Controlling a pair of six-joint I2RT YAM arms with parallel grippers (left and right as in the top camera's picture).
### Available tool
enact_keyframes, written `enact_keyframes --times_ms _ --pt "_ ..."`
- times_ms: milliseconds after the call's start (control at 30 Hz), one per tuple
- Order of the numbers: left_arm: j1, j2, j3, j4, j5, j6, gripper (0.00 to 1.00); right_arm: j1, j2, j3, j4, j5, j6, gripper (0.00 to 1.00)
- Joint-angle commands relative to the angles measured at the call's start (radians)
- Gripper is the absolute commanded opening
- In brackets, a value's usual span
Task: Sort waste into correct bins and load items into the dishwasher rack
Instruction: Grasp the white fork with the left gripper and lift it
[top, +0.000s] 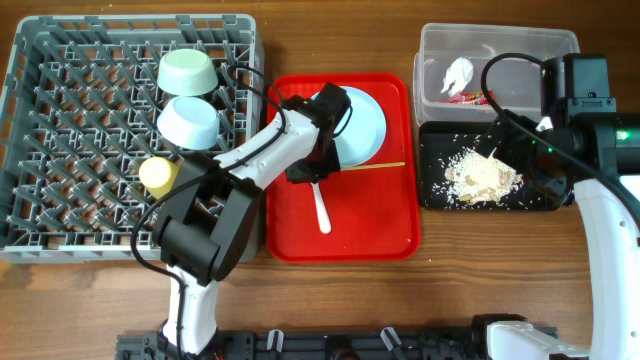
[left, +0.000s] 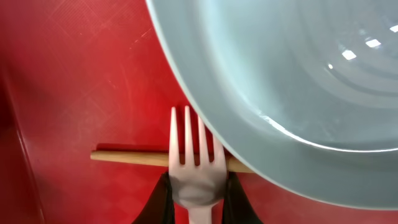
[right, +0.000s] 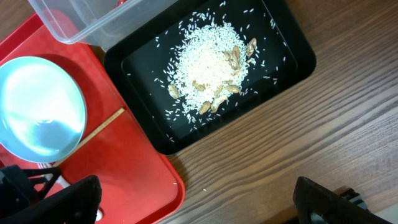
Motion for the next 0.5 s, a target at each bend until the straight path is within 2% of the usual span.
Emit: enact_keyframes --times_ms 0,267,467 --pt "-0.01 0.023 -0.01 -0.003 0.023 -0.002 0.09 -0.003 -0.016 0.004 -0.002 0.01 -0.004 1.0" --pt "-0.01 -0.116 -0.01 -0.03 -0.021 0.032 0.1 -0.003 -0.016 0.004 -0.002 0.01 -0.004 1.0" --pt "-0.011 -0.113 -0.01 -0.03 -0.018 0.032 0.11 -0.003 -0.016 0.004 -0.004 0.01 -0.004 1.0"
